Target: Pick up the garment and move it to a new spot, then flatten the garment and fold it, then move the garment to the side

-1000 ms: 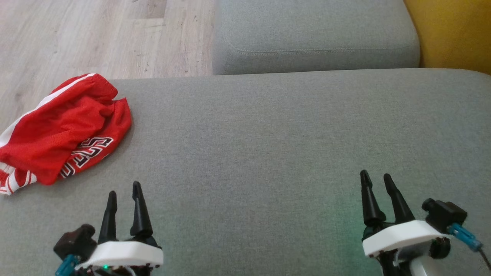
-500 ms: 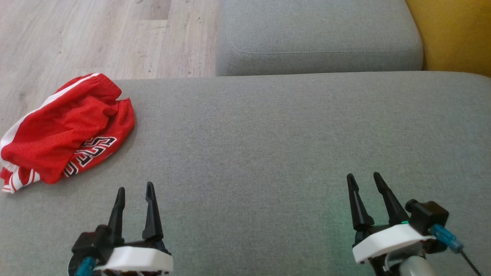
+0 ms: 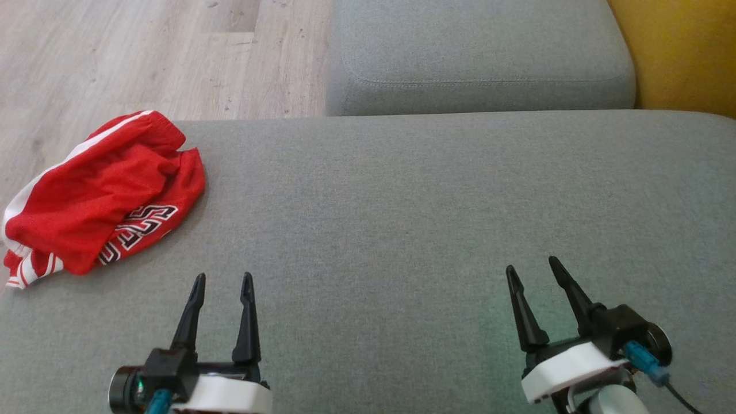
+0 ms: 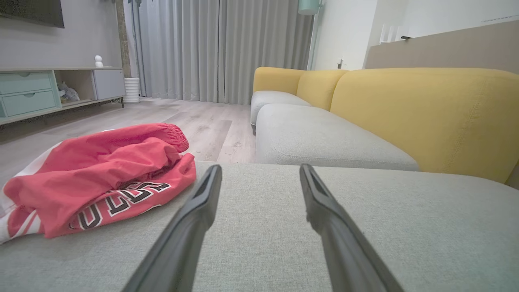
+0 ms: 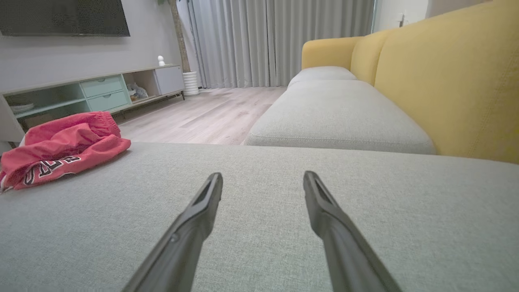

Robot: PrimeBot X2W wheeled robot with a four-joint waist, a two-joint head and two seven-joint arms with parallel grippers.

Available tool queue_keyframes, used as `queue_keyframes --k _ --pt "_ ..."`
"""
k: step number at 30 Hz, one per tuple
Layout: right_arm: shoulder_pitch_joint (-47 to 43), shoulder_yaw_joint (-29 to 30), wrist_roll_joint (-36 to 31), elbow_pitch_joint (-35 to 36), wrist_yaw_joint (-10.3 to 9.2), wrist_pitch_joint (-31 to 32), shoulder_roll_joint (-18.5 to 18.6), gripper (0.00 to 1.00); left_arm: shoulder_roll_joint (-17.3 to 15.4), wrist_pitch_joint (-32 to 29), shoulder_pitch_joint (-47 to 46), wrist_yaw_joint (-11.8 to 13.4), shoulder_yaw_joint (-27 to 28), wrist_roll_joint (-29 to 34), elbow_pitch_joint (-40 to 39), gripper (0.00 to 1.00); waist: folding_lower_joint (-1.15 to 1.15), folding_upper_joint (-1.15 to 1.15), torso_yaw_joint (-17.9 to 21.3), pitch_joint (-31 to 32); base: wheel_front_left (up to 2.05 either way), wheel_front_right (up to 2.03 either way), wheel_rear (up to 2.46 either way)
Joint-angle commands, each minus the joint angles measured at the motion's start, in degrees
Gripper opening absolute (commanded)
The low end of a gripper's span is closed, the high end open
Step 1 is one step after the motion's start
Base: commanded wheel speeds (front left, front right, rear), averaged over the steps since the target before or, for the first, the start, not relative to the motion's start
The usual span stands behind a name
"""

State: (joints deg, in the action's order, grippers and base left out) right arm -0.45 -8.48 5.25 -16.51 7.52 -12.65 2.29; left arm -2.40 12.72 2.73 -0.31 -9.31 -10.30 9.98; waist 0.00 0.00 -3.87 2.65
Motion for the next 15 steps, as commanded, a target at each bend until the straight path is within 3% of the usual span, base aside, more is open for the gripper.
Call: queue_keyframes --k 1,9,15 --pt "3.10 -1.08 -2.45 1.88 -0.03 -1.04 0.55 1.00 -0.44 0.98 -1.66 0.52 1.13 2.19 -1.79 1.00 0.00 0.00 -0.08 0.03 0.00 0.00 0.00" --pt "2.96 1.21 -9.06 0.92 -0.03 -2.35 0.59 1.00 -0.48 2.28 -1.55 1.30 0.70 7.30 -1.11 1.00 0.00 0.00 -0.34 0.34 0.00 0.00 0.00" --pt "3.19 2.36 -9.11 0.23 -0.03 -2.35 0.59 1.00 -0.48 2.28 -1.70 1.56 0.93 7.02 -0.14 1.00 0.00 0.00 -0.15 0.17 0.00 0.00 0.00"
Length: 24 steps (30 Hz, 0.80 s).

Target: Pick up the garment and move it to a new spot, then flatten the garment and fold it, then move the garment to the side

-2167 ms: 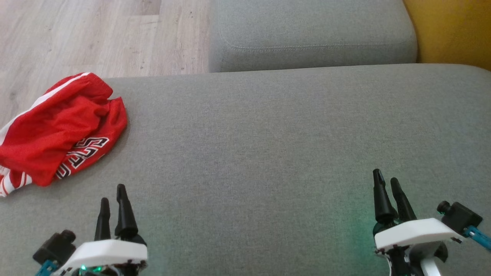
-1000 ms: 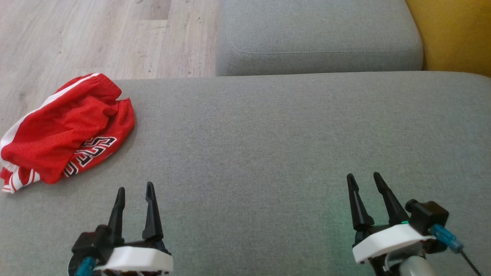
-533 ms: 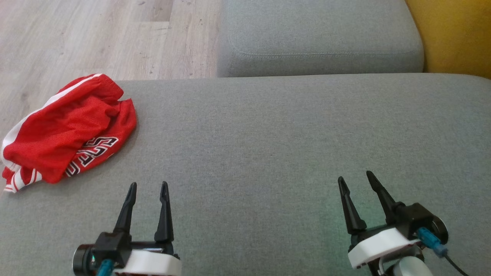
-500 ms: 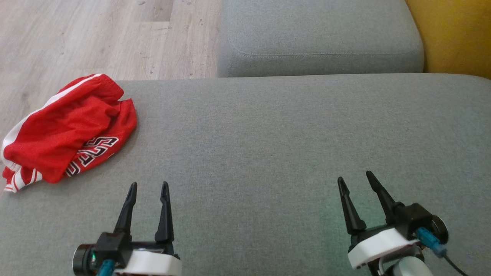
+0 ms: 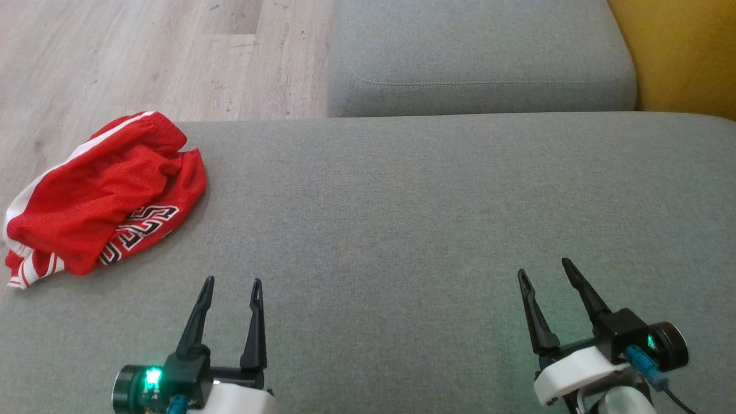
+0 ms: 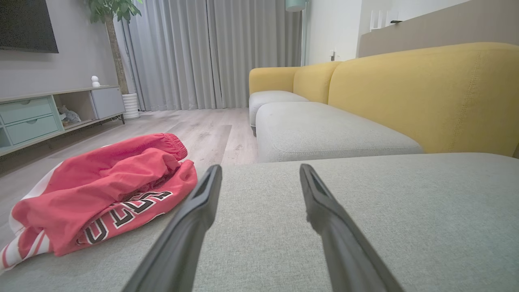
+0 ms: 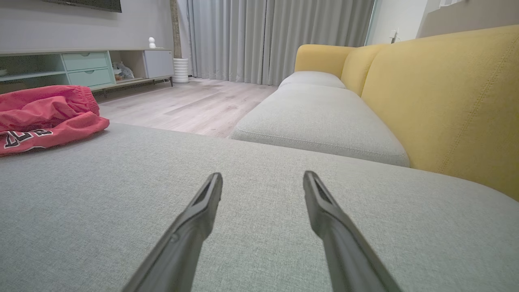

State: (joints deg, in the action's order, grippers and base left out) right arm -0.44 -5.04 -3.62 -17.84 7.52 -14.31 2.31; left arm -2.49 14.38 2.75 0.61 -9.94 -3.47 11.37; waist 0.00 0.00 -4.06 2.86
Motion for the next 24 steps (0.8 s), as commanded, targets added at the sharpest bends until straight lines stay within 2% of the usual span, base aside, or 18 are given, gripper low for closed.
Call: queue_keyframes --k 1,24 --pt "3.18 -1.07 -0.24 1.56 -0.03 -0.69 0.57 1.00 -0.39 0.62 -1.72 0.64 1.56 0.18 -1.52 1.00 0.00 0.00 0.04 -0.03 0.00 0.00 0.00" --pt "3.21 -0.27 0.28 1.35 -0.03 -0.69 0.56 1.00 -0.39 0.62 -2.35 0.63 1.59 0.41 0.21 1.00 0.00 0.00 -0.76 -0.28 0.00 0.00 0.00"
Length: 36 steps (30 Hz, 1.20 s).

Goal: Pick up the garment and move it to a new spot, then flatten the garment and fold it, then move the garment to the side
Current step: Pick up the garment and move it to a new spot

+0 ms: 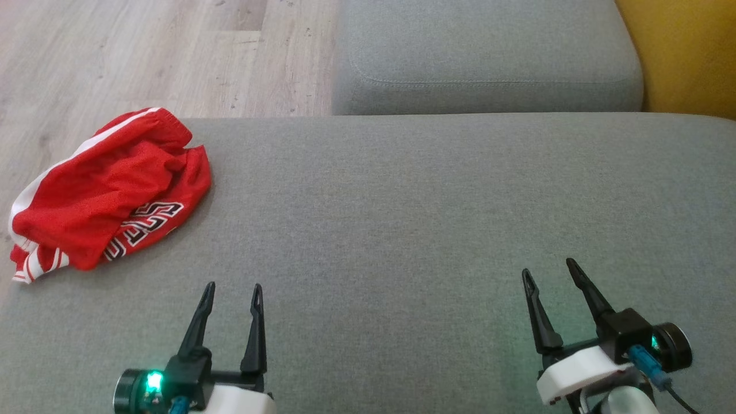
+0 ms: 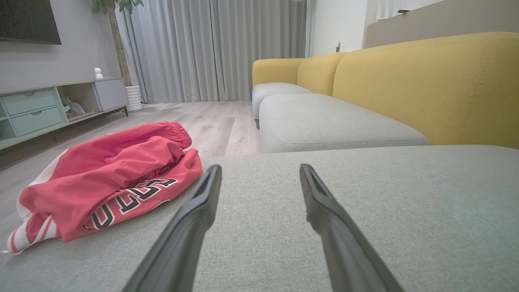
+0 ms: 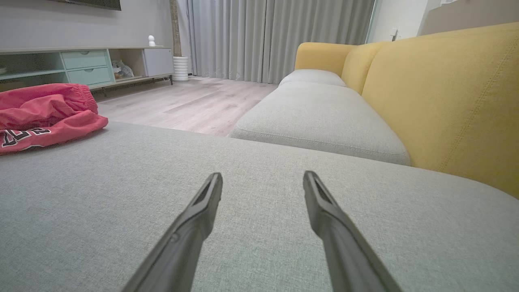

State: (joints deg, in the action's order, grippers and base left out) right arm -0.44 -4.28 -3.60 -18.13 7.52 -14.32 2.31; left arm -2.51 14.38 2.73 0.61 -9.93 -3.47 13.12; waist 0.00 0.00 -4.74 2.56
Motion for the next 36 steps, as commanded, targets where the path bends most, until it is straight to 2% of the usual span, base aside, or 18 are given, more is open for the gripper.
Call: queue_keyframes --k 1,10,17,19,28,36 --pt "3.19 -1.01 0.30 1.64 -0.03 -0.68 0.56 1.00 -0.37 0.62 -2.36 0.64 1.60 0.42 -1.52 1.00 0.00 0.00 -0.17 0.02 0.00 0.00 0.00" --pt "2.85 -0.80 0.70 1.48 -0.03 -0.68 0.56 1.00 -0.37 0.62 -2.57 0.67 1.61 0.82 -1.35 1.00 0.00 0.00 -3.25 0.21 0.00 0.00 0.00" --pt "2.69 -1.13 1.14 1.55 -0.03 -0.68 0.56 1.00 -0.37 0.62 -2.61 0.59 1.77 1.19 -1.36 1.00 0.00 0.00 -7.95 -0.02 0.00 0.00 0.00" --pt "2.58 -1.35 1.21 1.59 -0.03 -0.68 0.56 1.00 -0.39 0.62 -2.66 0.58 2.17 1.30 -1.29 1.00 0.00 0.00 -10.61 -0.08 0.00 0.00 0.00" --pt "2.60 -1.87 1.44 1.44 -0.03 -0.68 0.56 1.00 -0.40 0.62 -2.53 0.46 2.81 1.50 -1.27 1.00 0.00 0.00 -17.59 -0.04 0.00 0.00 0.00" --pt "2.73 -2.56 1.69 1.17 -0.03 -0.68 0.56 1.00 -0.41 0.62 -2.18 0.31 3.30 1.74 -1.42 1.00 0.00 0.00 -22.03 0.05 0.00 0.00 0.00"
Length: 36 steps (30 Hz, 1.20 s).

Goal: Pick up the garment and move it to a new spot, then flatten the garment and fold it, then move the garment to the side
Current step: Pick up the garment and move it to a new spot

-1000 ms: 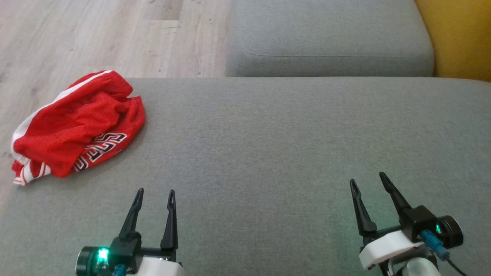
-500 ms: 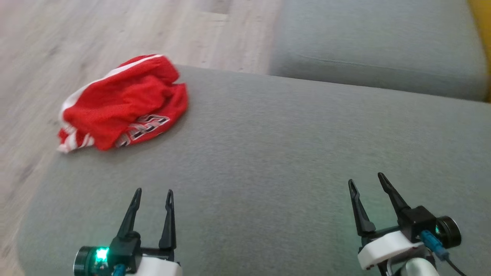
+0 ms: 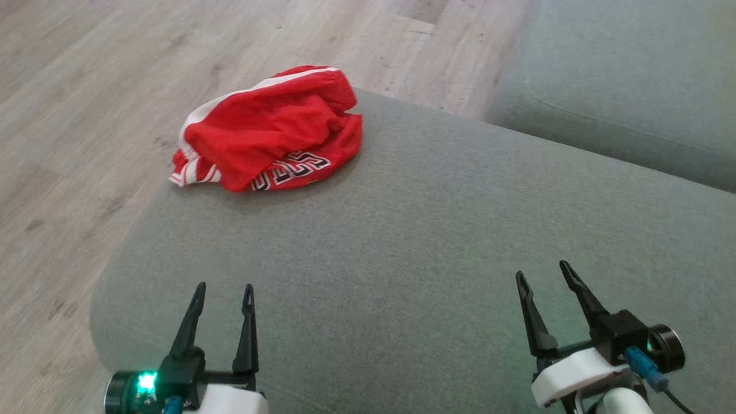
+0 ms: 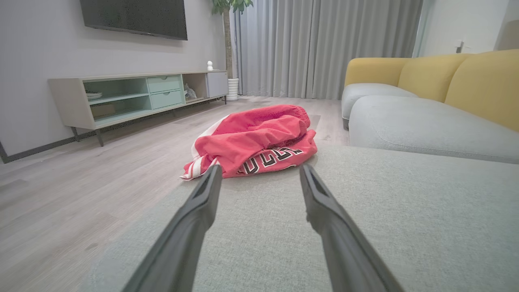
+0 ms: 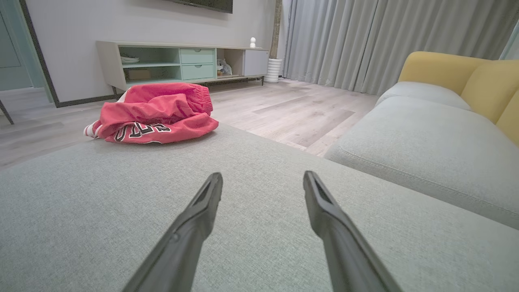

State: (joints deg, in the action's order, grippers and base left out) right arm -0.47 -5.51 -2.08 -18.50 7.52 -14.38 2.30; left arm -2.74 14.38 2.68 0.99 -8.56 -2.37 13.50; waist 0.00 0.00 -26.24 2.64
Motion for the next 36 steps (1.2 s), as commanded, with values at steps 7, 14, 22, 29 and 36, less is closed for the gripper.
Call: queue_keyframes --k 7,14,22,29,36 --pt "3.38 -1.72 -0.20 1.17 -0.03 -0.62 0.58 1.00 -0.17 0.62 -2.19 0.28 2.31 0.55 -2.81 1.00 0.00 0.00 -1.48 -1.08 0.00 0.00 0.00" --pt "3.48 -1.53 -0.68 0.88 -0.03 -0.62 0.58 1.00 -0.16 0.62 -2.66 0.54 2.34 0.31 -4.59 1.00 0.00 0.00 -1.97 -1.64 0.00 0.00 0.00" --pt "4.07 0.45 -3.00 1.82 -0.03 -0.62 0.58 1.00 -2.58 0.62 -6.48 0.64 6.52 0.22 -9.47 1.00 0.00 0.00 -2.22 -6.08 0.00 0.00 0.00" --pt "7.46 2.05 -8.49 2.17 -0.03 -0.62 0.58 1.00 -6.74 0.62 -16.02 -1.81 9.91 0.43 -15.20 1.00 0.00 0.00 -1.96 -13.98 0.00 0.00 0.00" --pt "11.64 2.50 -14.19 2.66 -0.03 -0.62 1.55 1.00 -11.79 0.62 -33.66 -5.44 8.64 1.78 -9.61 1.00 0.00 0.00 -1.14 -21.89 0.00 0.00 0.00"
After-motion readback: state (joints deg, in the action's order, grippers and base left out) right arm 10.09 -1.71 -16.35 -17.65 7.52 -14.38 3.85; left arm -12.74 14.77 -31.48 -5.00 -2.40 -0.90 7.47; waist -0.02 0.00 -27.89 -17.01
